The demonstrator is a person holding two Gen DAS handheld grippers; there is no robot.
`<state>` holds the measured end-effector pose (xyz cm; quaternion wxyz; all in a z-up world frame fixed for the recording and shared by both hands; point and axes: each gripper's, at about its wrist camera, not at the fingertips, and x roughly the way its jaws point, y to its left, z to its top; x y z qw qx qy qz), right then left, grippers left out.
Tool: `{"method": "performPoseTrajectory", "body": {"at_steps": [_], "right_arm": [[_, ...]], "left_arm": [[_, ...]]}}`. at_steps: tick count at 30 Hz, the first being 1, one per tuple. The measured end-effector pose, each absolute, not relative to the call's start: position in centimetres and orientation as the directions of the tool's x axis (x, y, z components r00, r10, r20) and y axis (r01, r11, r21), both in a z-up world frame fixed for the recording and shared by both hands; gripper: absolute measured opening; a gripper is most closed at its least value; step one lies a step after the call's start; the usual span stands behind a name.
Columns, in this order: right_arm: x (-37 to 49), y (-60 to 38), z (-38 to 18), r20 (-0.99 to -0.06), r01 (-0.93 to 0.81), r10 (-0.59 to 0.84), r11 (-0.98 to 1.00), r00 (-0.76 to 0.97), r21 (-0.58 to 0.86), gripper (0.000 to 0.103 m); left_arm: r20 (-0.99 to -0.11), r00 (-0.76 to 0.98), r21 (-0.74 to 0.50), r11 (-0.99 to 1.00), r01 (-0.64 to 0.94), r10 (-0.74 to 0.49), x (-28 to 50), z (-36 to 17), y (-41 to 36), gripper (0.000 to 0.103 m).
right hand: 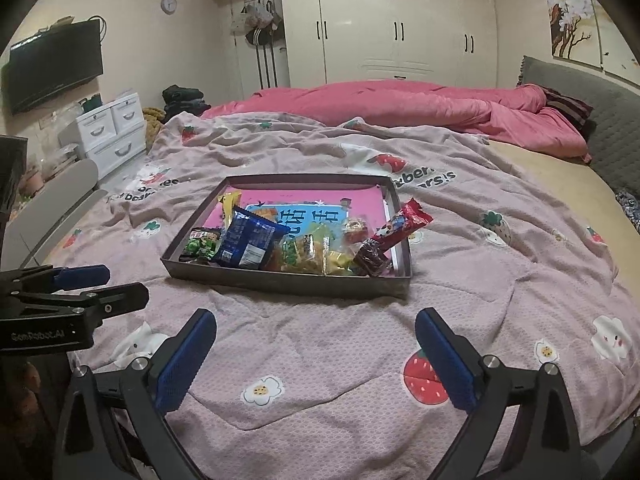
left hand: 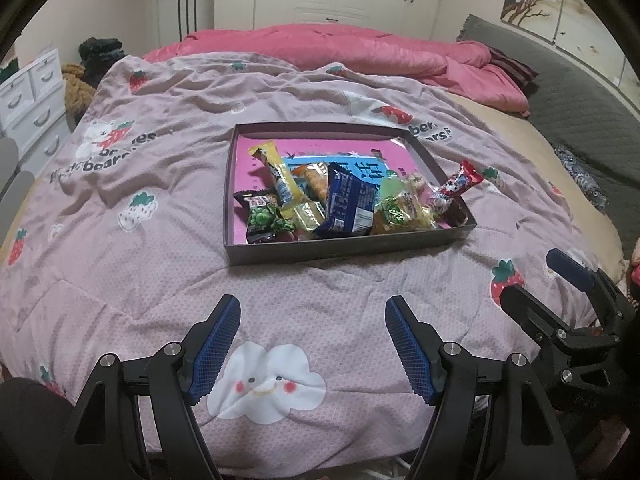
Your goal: Organize snacks
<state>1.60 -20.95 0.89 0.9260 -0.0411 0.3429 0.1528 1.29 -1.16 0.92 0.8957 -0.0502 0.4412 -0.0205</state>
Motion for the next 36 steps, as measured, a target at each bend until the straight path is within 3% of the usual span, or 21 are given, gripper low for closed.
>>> {"method": "performPoseTrajectory", "body": {"at_steps": [36], "right_arm": [[2.19,-21.41,0.40,-0.659,-0.295,0.236,0.955,0.714,0.023,0.101]], "left_arm": [[-0.787,0.616,-0.065,0.997,-0.028,-0.034,1.09,1.20,-0.97,0.076]]}}
